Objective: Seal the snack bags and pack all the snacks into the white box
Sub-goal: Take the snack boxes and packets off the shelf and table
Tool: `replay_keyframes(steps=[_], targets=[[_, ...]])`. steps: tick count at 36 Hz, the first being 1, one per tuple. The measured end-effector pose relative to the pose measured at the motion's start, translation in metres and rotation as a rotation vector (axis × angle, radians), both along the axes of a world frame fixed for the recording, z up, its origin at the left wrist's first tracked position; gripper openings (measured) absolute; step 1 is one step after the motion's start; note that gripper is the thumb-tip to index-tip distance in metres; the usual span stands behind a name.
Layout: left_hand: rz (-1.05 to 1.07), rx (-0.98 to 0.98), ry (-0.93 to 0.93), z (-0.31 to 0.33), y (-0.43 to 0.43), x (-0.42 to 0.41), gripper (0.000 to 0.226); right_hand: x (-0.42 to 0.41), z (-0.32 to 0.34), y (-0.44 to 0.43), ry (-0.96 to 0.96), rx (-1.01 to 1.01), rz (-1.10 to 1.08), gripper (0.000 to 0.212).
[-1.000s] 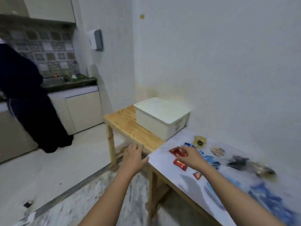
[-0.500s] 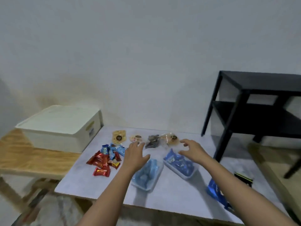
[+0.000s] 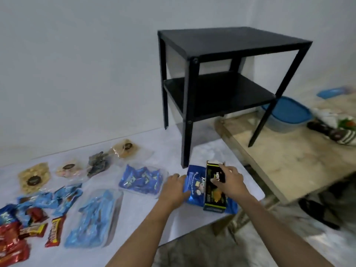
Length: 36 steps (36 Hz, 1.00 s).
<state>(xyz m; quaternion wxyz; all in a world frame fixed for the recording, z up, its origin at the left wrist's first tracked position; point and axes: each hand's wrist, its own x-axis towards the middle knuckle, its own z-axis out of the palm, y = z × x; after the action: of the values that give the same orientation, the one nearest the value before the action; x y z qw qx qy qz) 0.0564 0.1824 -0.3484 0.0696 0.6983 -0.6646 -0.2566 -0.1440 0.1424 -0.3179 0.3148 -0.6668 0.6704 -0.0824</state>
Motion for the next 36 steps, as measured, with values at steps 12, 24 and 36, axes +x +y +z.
replay_keyframes(steps=[12, 24, 36], targets=[[0.34, -0.019, 0.288, -0.057, -0.026, -0.048, 0.071, -0.004, -0.056, -0.031, -0.004, 0.172, 0.095, 0.111], [0.489, 0.074, 0.652, -0.066, -0.017, -0.051, 0.063, -0.028, -0.059, -0.042, 0.051, 0.203, 0.276, 0.117], [0.454, -0.026, 0.727, -0.042, 0.068, -0.045, 0.053, -0.018, -0.022, 0.024, -0.025, 0.176, 0.307, 0.108]])
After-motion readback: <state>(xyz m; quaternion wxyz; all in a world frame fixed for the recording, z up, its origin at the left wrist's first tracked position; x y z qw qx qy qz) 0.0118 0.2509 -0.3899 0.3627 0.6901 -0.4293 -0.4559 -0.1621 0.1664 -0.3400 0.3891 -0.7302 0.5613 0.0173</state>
